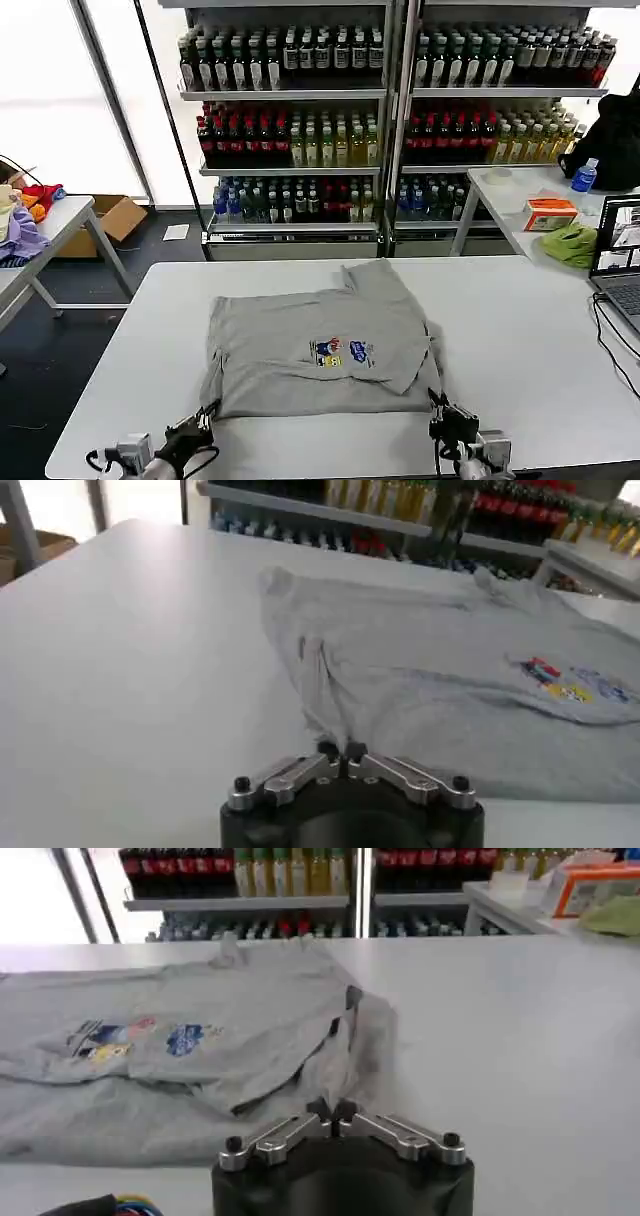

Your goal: Fold and organize the clothes.

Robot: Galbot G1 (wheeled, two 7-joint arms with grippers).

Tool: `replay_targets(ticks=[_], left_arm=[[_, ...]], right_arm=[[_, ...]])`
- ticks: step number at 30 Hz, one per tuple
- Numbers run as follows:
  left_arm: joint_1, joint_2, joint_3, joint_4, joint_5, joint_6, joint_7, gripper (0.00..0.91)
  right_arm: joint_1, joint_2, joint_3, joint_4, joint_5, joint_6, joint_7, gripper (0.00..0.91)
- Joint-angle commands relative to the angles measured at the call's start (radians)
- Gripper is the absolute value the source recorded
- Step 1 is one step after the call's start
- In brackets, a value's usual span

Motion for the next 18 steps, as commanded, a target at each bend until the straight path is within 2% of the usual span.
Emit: replay_targets(ticks=[1,2,3,4,7,10,15,18], left_arm=[[0.222,-0.011,-0.083,-0.128,0.045,0.012,0.021,0.020],[0.213,-0.008,-0.084,-0.123,0.046,0.012,0.017,0.212],[0.203,-0.006,-0.087,-0.120,0.043,0.012,0.018,0.766],[0.195,-0.001,-0.096,-0.121,0.023,0.012,0.023,0.907],[0.191,0.014,-0.144,-0.134,-0.008,0.013,0.040,0.907],[0.194,0.035,-0.215,-0.140,-0.049,0.013,0.063,0.907],[0.202,0.075,-0.367,-0.150,-0.144,0.013,0.098,0.907],[0.166,0.109,-0.447,-0.152,-0.193,0.014,0.107,0.907]], right_arm=[[-0.150,-0.017,0.022,0.074,-0.015,0.012,-0.006,0.000],[-0.143,-0.011,0.019,0.068,-0.015,0.013,-0.007,0.907],[-0.137,-0.006,0.018,0.065,-0.011,0.013,-0.006,0.907],[-0.130,-0.004,0.019,0.065,-0.003,0.015,-0.005,0.907],[-0.116,-0.009,0.047,0.071,0.034,0.020,-0.013,0.907],[-0.082,-0.022,0.146,0.069,0.118,0.020,-0.024,0.907],[-0.026,-0.081,0.279,0.045,0.247,0.022,-0.083,0.907],[0.047,-0.116,0.332,0.003,0.268,0.014,-0.138,0.907]])
